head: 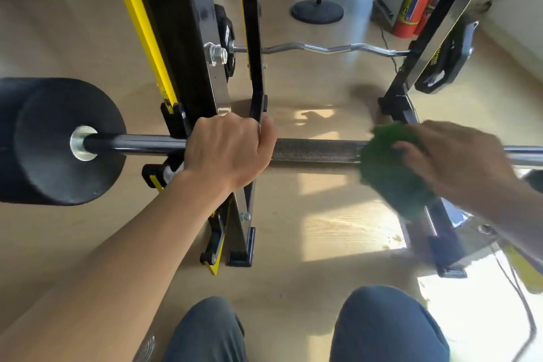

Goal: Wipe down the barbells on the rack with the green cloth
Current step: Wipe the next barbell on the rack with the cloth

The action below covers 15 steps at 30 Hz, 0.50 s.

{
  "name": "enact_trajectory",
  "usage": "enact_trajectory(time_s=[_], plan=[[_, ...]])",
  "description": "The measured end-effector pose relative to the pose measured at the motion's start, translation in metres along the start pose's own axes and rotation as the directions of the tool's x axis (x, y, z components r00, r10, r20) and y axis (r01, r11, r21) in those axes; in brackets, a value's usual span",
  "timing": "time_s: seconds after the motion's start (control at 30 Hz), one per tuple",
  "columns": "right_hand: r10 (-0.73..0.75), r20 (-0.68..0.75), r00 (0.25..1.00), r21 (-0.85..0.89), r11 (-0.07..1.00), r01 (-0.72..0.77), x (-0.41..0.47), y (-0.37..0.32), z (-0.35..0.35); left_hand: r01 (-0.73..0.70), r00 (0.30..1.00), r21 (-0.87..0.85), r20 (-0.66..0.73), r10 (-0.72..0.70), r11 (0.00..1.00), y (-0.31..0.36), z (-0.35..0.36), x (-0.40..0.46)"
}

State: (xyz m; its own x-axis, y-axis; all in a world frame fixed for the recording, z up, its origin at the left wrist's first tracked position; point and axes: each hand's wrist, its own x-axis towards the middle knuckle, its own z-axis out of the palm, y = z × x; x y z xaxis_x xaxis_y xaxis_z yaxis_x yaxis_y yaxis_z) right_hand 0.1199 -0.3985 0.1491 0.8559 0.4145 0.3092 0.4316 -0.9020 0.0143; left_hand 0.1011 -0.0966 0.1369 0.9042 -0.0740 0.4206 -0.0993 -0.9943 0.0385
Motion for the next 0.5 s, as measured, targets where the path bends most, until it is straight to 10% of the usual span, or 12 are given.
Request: enact_trajectory(time_s=[0.1,0.3,0.5], plan=[[0.139,0.064,0.988,-0.017,0.990,-0.138,-0.014,0.020,-0.012,0.056,0.998,0.026,-0.021,-0.056,0.998,0.008,0.000,-0.002],[-0.040,-0.060,0.997,-0.048,0.998,0.037,0.047,-0.123,0.019,0.048,0.998,0.057,-0.042,-0.046,0.997,0.008,0.000,-0.002],[-0.125,-0.105,0.987,-0.139,0.984,0.109,0.039,-0.091,0.012,0.004,1.000,-0.029,-0.015,-0.005,1.000,-0.001,0.001,-0.003]])
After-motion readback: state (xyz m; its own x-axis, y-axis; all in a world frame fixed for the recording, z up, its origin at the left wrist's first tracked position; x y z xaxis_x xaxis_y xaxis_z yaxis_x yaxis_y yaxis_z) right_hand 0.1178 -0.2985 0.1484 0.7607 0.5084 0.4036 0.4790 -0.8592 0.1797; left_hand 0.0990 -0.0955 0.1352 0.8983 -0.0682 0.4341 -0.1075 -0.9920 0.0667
